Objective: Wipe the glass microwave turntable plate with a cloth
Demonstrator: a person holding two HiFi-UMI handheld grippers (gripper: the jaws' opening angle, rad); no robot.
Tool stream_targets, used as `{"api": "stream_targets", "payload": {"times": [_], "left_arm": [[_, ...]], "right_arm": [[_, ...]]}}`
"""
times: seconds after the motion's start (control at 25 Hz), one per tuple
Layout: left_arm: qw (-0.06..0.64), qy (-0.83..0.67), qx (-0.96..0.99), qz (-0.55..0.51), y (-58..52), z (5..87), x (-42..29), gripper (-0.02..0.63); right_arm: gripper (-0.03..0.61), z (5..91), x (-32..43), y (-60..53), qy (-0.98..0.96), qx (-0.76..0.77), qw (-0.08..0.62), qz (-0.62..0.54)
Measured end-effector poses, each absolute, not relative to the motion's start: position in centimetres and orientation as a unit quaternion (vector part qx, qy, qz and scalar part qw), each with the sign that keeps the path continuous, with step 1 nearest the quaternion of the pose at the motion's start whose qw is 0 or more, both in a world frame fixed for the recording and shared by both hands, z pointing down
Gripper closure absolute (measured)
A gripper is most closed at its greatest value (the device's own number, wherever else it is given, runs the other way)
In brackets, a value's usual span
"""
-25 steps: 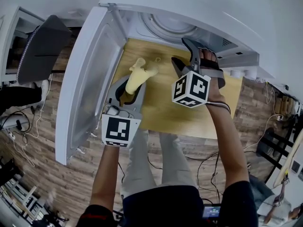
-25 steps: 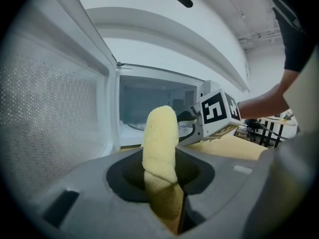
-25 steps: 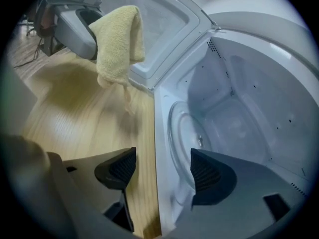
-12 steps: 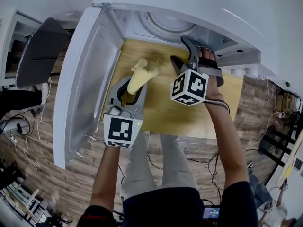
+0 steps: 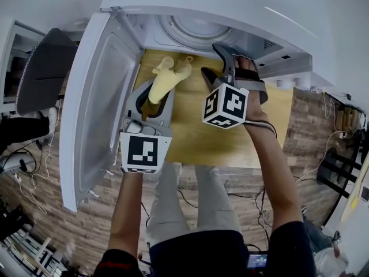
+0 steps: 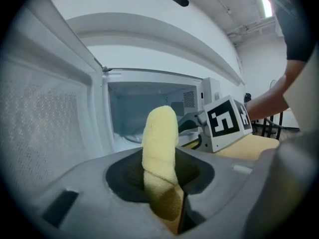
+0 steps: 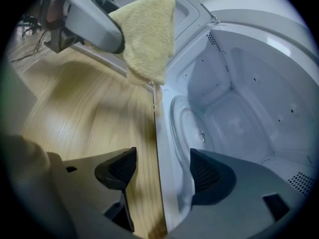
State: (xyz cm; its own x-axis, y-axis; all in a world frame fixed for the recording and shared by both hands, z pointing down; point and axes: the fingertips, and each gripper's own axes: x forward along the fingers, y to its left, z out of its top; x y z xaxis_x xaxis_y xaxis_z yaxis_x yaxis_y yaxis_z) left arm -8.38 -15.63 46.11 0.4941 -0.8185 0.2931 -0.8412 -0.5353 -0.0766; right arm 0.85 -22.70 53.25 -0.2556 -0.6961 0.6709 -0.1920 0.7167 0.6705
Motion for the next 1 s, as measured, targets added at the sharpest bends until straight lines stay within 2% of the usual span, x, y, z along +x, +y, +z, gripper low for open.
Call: {"api": "stream_targets", "payload": {"times": [0.52,0.8,1.0], "left_arm": [[-0.046,-0.503,0.848,0.159,-20.6,42.6,-7.9,0.491],[-0.099,-0.489,0.845,0.192,-22.7,44.0,-7.0,0.491],[-0.110,-0.486,0.844,0.199,-24.2,43.9,-6.7,0.491]], "right_arm": [[0.275,53.2,0.8,-22.7,-0.758,0.296,0.525,-0.247],[0.275,53.2,0.7,-22.8,-0.758,0.295,0.524,-0.251],[0.275,53.2,0.7,-22.8,-0.759,0.296,0.523,-0.252]]}}
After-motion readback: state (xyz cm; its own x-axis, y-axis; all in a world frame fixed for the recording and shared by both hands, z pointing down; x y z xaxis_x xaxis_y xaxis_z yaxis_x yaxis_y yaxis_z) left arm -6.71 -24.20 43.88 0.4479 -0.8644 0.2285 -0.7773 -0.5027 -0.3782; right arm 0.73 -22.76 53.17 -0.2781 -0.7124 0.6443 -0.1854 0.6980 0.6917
